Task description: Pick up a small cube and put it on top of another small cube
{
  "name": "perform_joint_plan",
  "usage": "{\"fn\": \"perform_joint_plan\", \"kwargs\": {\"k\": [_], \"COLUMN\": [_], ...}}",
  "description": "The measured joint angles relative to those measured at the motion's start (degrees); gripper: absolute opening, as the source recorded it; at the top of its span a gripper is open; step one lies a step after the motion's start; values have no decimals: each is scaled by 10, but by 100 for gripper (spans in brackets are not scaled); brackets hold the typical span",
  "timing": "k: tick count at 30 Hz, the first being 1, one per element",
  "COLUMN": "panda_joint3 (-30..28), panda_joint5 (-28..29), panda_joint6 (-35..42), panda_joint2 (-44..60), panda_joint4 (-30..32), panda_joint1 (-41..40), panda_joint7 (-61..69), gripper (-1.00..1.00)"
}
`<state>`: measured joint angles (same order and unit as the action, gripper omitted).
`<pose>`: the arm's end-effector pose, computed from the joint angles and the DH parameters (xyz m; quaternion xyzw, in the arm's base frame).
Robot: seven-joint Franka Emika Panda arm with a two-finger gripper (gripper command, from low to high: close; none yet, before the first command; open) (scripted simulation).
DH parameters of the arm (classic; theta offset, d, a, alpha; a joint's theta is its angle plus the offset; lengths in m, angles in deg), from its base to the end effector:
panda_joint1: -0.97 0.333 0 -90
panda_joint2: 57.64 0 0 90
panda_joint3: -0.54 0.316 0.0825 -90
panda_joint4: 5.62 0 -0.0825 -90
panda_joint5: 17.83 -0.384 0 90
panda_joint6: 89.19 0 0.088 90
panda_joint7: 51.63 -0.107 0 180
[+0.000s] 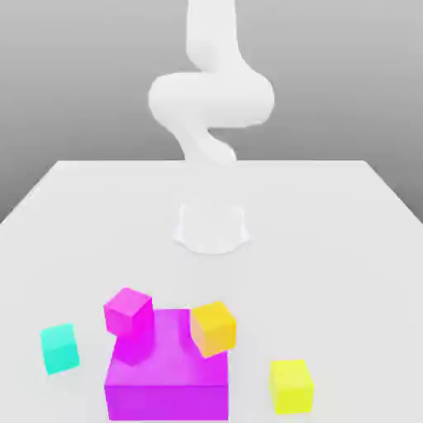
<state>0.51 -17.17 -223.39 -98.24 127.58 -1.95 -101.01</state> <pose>0.3807 -0.0199 0.6700 -0.8400 0.4102 -0.3284 0.1353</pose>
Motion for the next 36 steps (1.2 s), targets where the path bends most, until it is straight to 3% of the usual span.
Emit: {"fn": "perform_joint_plan", "kwargs": {"k": [16,24,29,30,36], "panda_joint3": [-50,-73,-49,-44,-41], "panda_joint5": [24,-37,-73,-76,-77], "panda_joint6": [-155,-233,-311,-324,-331], "panda_joint2": [336,503,607,623,631], "panda_joint4": [91,134,121,118,117], "panda_joint1": [-150,-214,-239,-244,-246], "panda_joint7": [-214,-265,-248,-245,-245], "gripper": [0,0,0,-100,-100]}}
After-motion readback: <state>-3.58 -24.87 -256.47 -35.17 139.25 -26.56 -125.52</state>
